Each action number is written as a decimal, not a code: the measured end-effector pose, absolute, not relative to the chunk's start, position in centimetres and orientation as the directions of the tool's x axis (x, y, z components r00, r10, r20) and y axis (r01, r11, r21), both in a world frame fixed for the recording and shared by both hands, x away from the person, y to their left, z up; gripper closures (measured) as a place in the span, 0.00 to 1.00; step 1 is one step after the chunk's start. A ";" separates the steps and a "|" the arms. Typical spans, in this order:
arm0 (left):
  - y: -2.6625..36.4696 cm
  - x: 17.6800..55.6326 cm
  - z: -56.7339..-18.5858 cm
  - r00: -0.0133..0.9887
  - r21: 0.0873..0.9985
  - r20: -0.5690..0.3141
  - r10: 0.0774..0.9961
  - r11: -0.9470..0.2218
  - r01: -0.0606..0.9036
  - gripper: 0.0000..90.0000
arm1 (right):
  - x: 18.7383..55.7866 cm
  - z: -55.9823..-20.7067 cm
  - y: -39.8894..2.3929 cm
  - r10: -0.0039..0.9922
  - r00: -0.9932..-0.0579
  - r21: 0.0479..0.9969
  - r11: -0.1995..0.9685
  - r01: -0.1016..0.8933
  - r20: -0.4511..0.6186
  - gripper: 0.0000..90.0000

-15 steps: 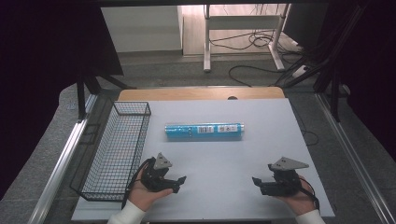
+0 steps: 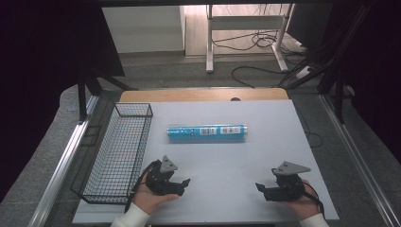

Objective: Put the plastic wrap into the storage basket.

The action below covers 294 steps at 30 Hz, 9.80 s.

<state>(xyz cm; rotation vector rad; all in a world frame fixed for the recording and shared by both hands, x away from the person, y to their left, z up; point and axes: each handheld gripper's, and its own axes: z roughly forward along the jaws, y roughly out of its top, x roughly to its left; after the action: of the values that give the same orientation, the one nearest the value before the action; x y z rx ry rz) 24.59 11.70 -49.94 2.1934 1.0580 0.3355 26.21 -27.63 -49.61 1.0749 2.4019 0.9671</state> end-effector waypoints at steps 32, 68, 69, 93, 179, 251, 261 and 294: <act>8.2 30.3 -43.4 0.746 0.704 -0.027 0.665 -0.517 0.486 0.29 | 26.7 -49.3 -28.0 0.733 -0.680 0.709 0.499 0.498 -0.038 0.20; 5.8 42.4 -45.3 0.771 0.639 -0.041 0.636 -0.576 0.509 0.25 | 26.8 -49.4 -28.1 0.722 -0.690 0.687 0.529 0.499 -0.055 0.22; 5.5 42.7 -45.4 0.778 0.634 -0.030 0.628 -0.590 0.501 0.25 | 26.9 -49.5 -28.1 0.720 -0.692 0.685 0.532 0.499 -0.055 0.22; 4.3 46.5 -48.1 0.832 0.546 -0.023 0.554 -0.690 0.475 0.27 | 27.0 -49.7 -28.1 0.722 -0.689 0.674 0.538 0.507 -0.057 0.21; 2.9 46.1 -45.2 0.902 0.315 0.112 0.418 -0.875 0.367 0.34 | 27.2 -50.0 -28.4 0.729 -0.675 0.666 0.560 0.493 -0.114 0.21; 19.5 37.4 -36.3 0.528 0.347 0.102 0.843 -0.528 0.775 0.35 | 26.9 -48.4 -28.6 0.765 -0.630 0.727 0.509 0.462 -0.134 0.21; 22.9 35.8 -37.2 0.437 0.339 0.091 0.895 -0.441 0.831 0.35 | 27.0 -48.5 -28.4 0.760 -0.637 0.725 0.512 0.460 -0.132 0.21; 27.9 36.3 -45.0 0.223 0.218 -0.013 0.975 -0.215 0.952 0.35 | 27.1 -48.6 -28.1 0.749 -0.647 0.721 0.527 0.450 -0.144 0.21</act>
<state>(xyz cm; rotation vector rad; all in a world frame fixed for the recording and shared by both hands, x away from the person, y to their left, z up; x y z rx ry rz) 36.25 27.92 -44.97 2.3105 1.8436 0.1882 27.08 -28.06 -48.58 0.9788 2.3294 0.9171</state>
